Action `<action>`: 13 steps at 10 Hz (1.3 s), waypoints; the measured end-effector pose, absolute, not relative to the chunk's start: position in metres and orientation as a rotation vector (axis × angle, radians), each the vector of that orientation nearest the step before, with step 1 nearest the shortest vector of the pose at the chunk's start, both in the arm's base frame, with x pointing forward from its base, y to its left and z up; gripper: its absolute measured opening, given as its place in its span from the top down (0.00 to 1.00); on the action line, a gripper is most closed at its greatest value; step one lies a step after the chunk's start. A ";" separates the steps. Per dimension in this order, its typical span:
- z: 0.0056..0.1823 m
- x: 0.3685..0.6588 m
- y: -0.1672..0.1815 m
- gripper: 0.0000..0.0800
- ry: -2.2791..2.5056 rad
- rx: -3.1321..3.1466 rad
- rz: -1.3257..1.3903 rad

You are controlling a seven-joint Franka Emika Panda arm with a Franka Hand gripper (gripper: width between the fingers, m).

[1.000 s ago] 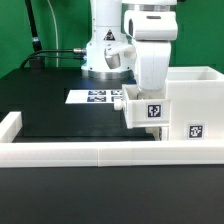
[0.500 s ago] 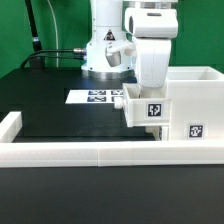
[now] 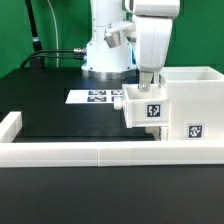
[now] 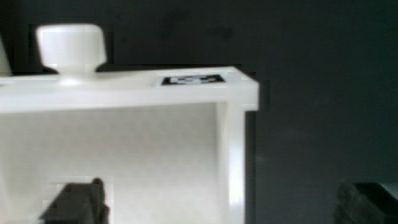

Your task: Assemble drawer

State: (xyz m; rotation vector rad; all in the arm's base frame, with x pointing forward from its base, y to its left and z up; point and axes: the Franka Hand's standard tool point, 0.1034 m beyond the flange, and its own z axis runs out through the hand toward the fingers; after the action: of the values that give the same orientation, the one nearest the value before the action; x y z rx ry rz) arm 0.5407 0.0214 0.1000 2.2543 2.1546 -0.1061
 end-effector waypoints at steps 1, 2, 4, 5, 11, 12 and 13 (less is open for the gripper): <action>0.110 0.542 0.012 0.19 2.160 2.245 -0.117; 0.120 0.547 -0.001 0.19 2.175 2.227 -0.130; 0.122 0.547 -0.025 0.19 2.199 2.205 -0.130; 0.121 0.547 -0.026 0.19 2.198 2.207 -0.131; 0.081 0.542 -0.042 0.19 2.286 2.353 0.041; 0.070 0.540 -0.042 0.19 2.284 2.380 0.055; 0.066 0.540 -0.039 0.19 2.275 2.389 0.052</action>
Offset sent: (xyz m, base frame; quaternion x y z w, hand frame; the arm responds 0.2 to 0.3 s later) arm -0.0011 -0.0527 0.0130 0.0091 0.0132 -0.0503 0.9986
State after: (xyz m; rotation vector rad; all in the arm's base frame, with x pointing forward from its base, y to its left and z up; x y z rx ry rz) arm 0.5400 -0.0387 0.0664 2.3892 2.2754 0.0523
